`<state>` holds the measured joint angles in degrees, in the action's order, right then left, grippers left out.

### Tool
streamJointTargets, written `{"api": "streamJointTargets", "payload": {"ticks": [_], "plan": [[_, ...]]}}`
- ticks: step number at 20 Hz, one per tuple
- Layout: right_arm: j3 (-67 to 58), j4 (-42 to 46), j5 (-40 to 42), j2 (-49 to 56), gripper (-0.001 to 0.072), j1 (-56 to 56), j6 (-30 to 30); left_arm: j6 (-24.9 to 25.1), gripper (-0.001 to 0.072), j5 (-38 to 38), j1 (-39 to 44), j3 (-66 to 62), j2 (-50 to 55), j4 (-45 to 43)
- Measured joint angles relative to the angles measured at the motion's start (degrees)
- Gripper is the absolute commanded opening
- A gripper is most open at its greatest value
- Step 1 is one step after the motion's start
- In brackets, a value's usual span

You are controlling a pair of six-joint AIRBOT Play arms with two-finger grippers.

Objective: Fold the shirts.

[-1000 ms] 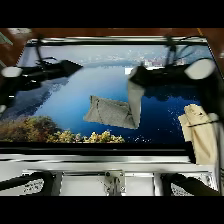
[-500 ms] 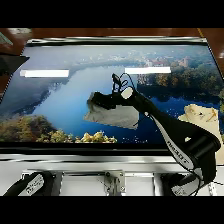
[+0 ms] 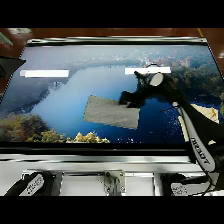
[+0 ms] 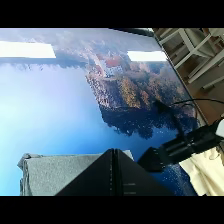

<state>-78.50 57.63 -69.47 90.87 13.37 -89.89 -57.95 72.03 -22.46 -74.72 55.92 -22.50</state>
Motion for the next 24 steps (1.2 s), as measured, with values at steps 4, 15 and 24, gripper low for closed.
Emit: {"api": "streamJointTargets", "payload": {"ticks": [4, 15, 24], "plan": [[4.2, 6.7, -7.2, -1.7, 0.063, -10.2, -0.5, -0.7, 0.0039, 0.5, 0.0, 0.3, 0.0, 0.0], [14.7, -14.2, 6.7, 7.2, 0.0475, -11.5, 9.1, -1.3, 0.004, 0.3, 2.7, 2.8, 0.0, -0.2], [7.7, -27.6, 2.1, 8.0, 0.0064, -15.7, 22.9, -1.4, 0.004, -0.9, 5.7, 2.9, 0.0, -0.2]]}}
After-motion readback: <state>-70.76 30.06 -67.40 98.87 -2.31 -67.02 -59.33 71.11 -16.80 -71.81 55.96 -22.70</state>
